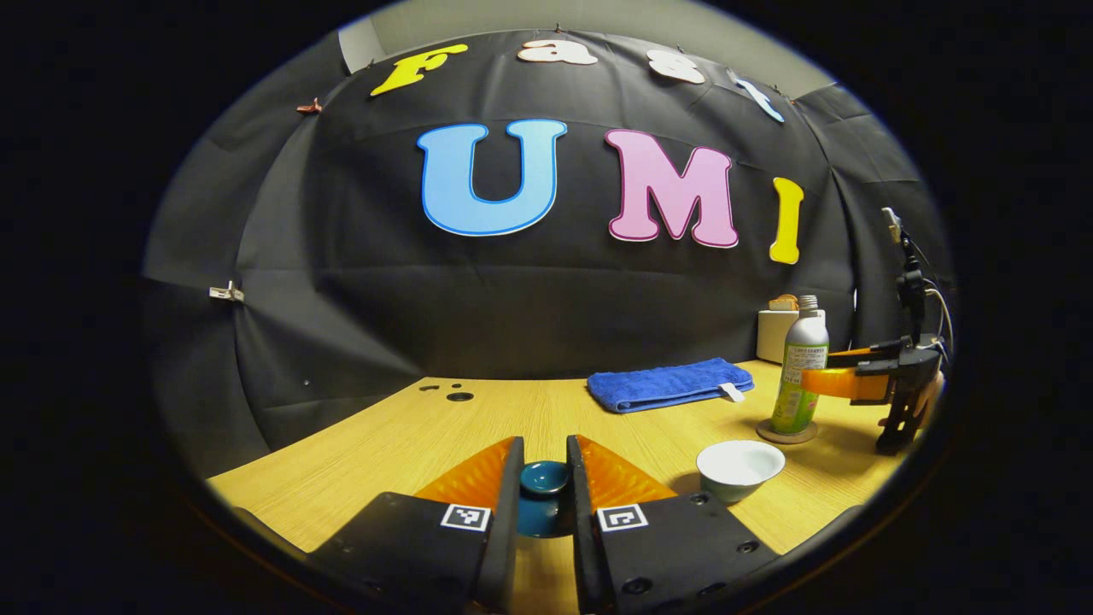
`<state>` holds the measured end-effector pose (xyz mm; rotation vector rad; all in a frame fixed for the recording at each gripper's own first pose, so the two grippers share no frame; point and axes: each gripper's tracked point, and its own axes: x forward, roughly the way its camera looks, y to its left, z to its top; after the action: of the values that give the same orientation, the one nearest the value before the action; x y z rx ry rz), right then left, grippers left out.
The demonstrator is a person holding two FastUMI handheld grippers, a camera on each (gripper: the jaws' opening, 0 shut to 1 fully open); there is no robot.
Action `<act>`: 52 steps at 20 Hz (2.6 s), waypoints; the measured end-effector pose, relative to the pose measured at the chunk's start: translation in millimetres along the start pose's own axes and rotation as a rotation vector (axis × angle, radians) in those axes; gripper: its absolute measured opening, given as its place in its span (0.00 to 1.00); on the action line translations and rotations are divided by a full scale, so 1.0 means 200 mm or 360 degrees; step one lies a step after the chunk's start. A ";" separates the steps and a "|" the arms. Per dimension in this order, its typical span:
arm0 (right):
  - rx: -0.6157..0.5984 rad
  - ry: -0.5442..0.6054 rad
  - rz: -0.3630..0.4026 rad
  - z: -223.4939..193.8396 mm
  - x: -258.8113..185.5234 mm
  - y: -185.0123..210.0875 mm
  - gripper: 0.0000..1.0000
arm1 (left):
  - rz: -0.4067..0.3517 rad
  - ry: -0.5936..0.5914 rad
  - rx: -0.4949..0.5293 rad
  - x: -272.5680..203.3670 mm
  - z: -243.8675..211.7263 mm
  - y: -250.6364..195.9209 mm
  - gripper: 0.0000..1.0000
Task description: Open the teacup lid with one hand, grasp the water bottle and pour water into the teacup with the other hand; after pouring, place the water bottle on the coaster and then close the teacup lid.
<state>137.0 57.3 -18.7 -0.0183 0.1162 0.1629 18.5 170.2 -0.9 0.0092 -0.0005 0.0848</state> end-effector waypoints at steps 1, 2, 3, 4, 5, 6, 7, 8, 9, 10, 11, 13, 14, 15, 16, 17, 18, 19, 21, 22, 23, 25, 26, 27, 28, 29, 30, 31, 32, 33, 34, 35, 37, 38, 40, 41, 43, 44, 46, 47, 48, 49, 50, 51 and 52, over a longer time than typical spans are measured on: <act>0.0032 0.0011 -0.0006 -0.02 -0.04 -0.01 0.96 | 0.0002 -0.0001 0.0000 -0.01 0.00 -0.01 0.31; 0.0060 0.0017 -0.0013 -0.03 -0.08 -0.02 0.98 | 0.0003 0.0000 0.0000 -0.01 0.00 -0.03 0.31; 0.0079 0.0015 -0.0016 -0.03 -0.11 -0.03 0.96 | -0.0005 0.0000 0.0000 -0.02 0.00 -0.06 0.31; 0.0085 0.0004 -0.0017 -0.02 -0.16 -0.03 0.98 | -0.0020 -0.0001 0.0000 -0.03 0.00 -0.09 0.31; 0.0078 -0.0019 -0.0014 0.00 -0.19 -0.03 0.98 | -0.0034 -0.0006 0.0002 -0.04 0.00 -0.12 0.31; 0.0053 -0.0052 -0.0020 0.03 -0.24 -0.03 0.98 | -0.0050 -0.0006 0.0001 -0.04 0.01 -0.15 0.31; 0.0012 -0.0087 -0.0031 0.05 -0.27 -0.04 0.98 | -0.0065 -0.0006 0.0001 -0.04 0.00 -0.18 0.31; -0.0030 -0.0126 -0.0046 0.08 -0.31 -0.04 0.98 | -0.0083 -0.0007 0.0000 -0.04 0.01 -0.21 0.31; -0.0058 -0.0167 -0.0057 0.10 -0.34 -0.05 0.98 | -0.0104 -0.0006 0.0000 -0.03 0.01 -0.25 0.31; -0.0066 -0.0202 -0.0064 0.12 -0.37 -0.05 0.98 | -0.0135 -0.0007 -0.0007 -0.03 0.01 -0.29 0.31; -0.0047 -0.0217 -0.0053 0.12 -0.38 -0.05 0.98 | -0.0171 -0.0003 -0.0029 -0.01 0.01 -0.34 0.31; -0.0009 -0.0209 -0.0037 0.09 -0.40 -0.04 0.98 | -0.0228 0.0012 -0.0048 0.01 0.03 -0.43 0.31; -0.0008 -0.0205 -0.0037 0.08 -0.40 -0.05 0.98 | -0.0249 0.0009 -0.0030 0.02 0.05 -0.47 0.31; -0.0027 -0.0202 -0.0050 0.07 -0.39 -0.06 0.98 | -0.0267 0.0007 -0.0007 0.03 0.07 -0.51 0.31; -0.0049 -0.0199 -0.0064 0.05 -0.38 -0.08 0.98 | -0.0291 0.0012 0.0013 0.05 0.08 -0.55 0.31; -0.0054 -0.0195 -0.0059 0.03 -0.38 -0.08 0.98 | -0.0314 0.0025 0.0018 0.06 0.08 -0.58 0.31; -0.0034 -0.0173 -0.0043 0.02 -0.38 -0.07 0.98 | -0.0345 0.0055 0.0018 0.07 0.07 -0.63 0.31; 0.0006 -0.0184 -0.0022 0.01 -0.36 -0.05 0.98 | -0.0367 0.0084 0.0017 0.08 0.05 -0.67 0.31; 0.0020 -0.0191 -0.0047 0.02 -0.38 -0.08 0.98 | -0.0398 0.0160 -0.0007 0.11 0.00 -0.74 0.31; 0.0021 -0.0185 -0.0041 0.02 -0.37 -0.09 0.98 | -0.0399 0.0184 -0.0010 0.13 -0.02 -0.77 0.31; 0.0019 -0.0189 -0.0041 0.02 -0.37 -0.08 0.98 | -0.0398 0.0191 0.0002 0.14 -0.02 -0.79 0.31; 0.0018 -0.0194 -0.0057 0.02 -0.36 -0.10 0.98 | -0.0410 0.0204 0.0081 0.17 -0.04 -0.83 0.31; 0.0018 -0.0191 -0.0065 0.02 -0.37 -0.10 0.98 | -0.0402 0.0210 0.0127 0.17 -0.05 -0.84 0.34; 0.0018 -0.0193 -0.0069 0.02 -0.37 -0.10 0.98 | -0.0394 0.0212 0.0158 0.18 -0.06 -0.84 0.31; 0.0018 -0.0192 -0.0069 0.02 -0.37 -0.10 0.98 | -0.0399 0.0211 0.0167 0.19 -0.06 -0.85 0.31; 0.0018 -0.0193 -0.0068 0.02 -0.37 -0.10 0.98 | -0.0405 0.0223 0.0163 0.19 -0.07 -0.86 0.31; 0.0017 -0.0193 -0.0068 0.02 -0.37 -0.10 0.98 | -0.0399 0.0250 0.0170 0.19 -0.09 -0.86 0.31; 0.0018 -0.0193 -0.0067 0.02 -0.36 -0.10 0.98 | -0.0390 0.0283 0.0190 0.20 -0.12 -0.86 0.31; 0.0017 -0.0193 -0.0067 0.02 -0.37 -0.10 0.98 | -0.0370 0.0311 0.0204 0.21 -0.13 -0.85 0.32; 0.0017 -0.0193 -0.0067 0.02 -0.37 -0.10 0.98 | -0.0356 0.0316 0.0201 0.21 -0.14 -0.83 0.32; 0.0017 -0.0193 -0.0067 0.02 -0.37 -0.10 0.98 | -0.0372 0.0304 0.0174 0.21 -0.13 -0.84 0.36; 0.0017 -0.0193 -0.0067 0.02 -0.37 -0.10 0.98 | -0.0380 0.0305 0.0155 0.21 -0.13 -0.85 0.33; 0.0017 -0.0193 -0.0066 0.02 -0.36 -0.10 0.98 | -0.0380 0.0307 0.0146 0.20 -0.13 -0.84 0.33; 0.0016 -0.0193 -0.0066 0.02 -0.36 -0.10 0.98 | -0.0380 0.0304 0.0144 0.20 -0.13 -0.85 0.34; 0.0016 -0.0193 -0.0066 0.02 -0.37 -0.10 0.98 | -0.0373 0.0297 0.0130 0.19 -0.13 -0.84 0.36; 0.0016 -0.0193 -0.0066 0.02 -0.37 -0.10 0.98 | -0.0361 0.0283 0.0119 0.18 -0.12 -0.84 0.36; 0.0016 -0.0193 -0.0066 0.02 -0.37 -0.10 0.98 | -0.0340 0.0216 0.0095 0.16 -0.08 -0.83 0.39; 0.0016 -0.0193 -0.0066 0.03 -0.36 -0.10 0.98 | -0.0331 0.0177 0.0082 0.14 -0.06 -0.82 0.49; 0.0016 -0.0193 -0.0066 0.03 -0.36 -0.10 0.98 | -0.0306 0.0096 0.0036 0.10 -0.02 -0.80 0.73; 0.0016 -0.0193 -0.0066 0.02 -0.36 -0.10 0.98 | -0.0282 0.0047 -0.0001 0.07 0.00 -0.78 0.80; 0.0016 -0.0193 -0.0065 0.02 -0.36 -0.10 0.98 | -0.0260 0.0008 -0.0040 0.04 0.02 -0.76 0.92; 0.0016 -0.0193 -0.0065 0.02 -0.36 -0.10 0.98 | -0.0242 -0.0014 -0.0069 0.00 0.03 -0.75 0.99; 0.0016 -0.0193 -0.0065 0.02 -0.36 -0.10 0.98 | -0.0224 -0.0009 -0.0092 -0.02 0.02 -0.75 0.98; 0.0017 -0.0190 -0.0064 0.02 -0.37 -0.10 0.98 | -0.0201 -0.0002 -0.0097 -0.06 0.02 -0.75 0.98; 0.0016 -0.0192 -0.0062 0.02 -0.38 -0.09 0.98 | -0.0177 -0.0007 -0.0094 -0.08 0.02 -0.75 0.98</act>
<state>66.4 27.3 -6.1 -0.0004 -0.0035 0.1240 14.5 19.6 1.8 -0.0499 -0.0066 -0.0263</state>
